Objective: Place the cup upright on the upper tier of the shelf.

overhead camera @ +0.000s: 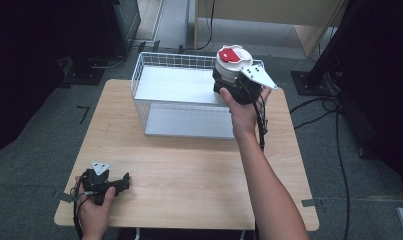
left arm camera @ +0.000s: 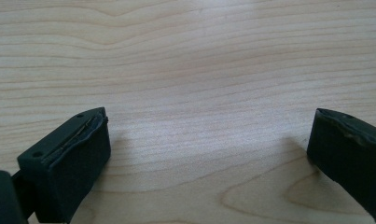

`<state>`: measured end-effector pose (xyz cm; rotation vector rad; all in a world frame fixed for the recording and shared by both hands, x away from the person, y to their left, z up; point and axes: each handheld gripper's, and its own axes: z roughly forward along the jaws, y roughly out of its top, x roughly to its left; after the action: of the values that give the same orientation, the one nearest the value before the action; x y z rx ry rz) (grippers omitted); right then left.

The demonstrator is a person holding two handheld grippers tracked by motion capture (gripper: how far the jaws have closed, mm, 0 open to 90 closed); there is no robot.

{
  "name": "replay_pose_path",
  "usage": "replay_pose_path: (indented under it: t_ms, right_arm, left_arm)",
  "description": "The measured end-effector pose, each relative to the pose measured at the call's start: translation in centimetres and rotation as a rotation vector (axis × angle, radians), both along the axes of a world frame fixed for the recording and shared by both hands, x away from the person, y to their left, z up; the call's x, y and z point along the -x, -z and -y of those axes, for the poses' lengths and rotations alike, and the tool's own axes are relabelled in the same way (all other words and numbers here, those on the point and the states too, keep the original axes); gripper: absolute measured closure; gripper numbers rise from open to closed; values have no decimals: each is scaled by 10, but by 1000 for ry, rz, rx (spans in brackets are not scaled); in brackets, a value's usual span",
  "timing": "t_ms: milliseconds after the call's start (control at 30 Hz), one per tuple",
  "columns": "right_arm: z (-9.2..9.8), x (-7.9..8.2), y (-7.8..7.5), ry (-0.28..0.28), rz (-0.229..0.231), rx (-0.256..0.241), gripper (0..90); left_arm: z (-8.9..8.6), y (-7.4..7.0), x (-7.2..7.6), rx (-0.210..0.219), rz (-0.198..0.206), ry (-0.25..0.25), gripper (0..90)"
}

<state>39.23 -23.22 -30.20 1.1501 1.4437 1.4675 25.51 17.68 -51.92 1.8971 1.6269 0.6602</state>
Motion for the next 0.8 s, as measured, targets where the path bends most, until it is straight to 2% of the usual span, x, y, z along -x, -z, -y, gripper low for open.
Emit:
replay_pose_path:
  t_ms: [133, 267, 800]
  right_arm:
    - [-1, -10, 1, 12, -19, -5, 99]
    - [-3, -14, 0, 7, -18, 2, 99]
    - [-31, -40, 1, -15, -56, 18, 98]
  left_arm:
    - [0, 0, 0, 1, 0, 0, 0]
    - [0, 0, 0, 1, 1, -1, 0]
    - [0, 0, 0, 1, 1, -1, 0]
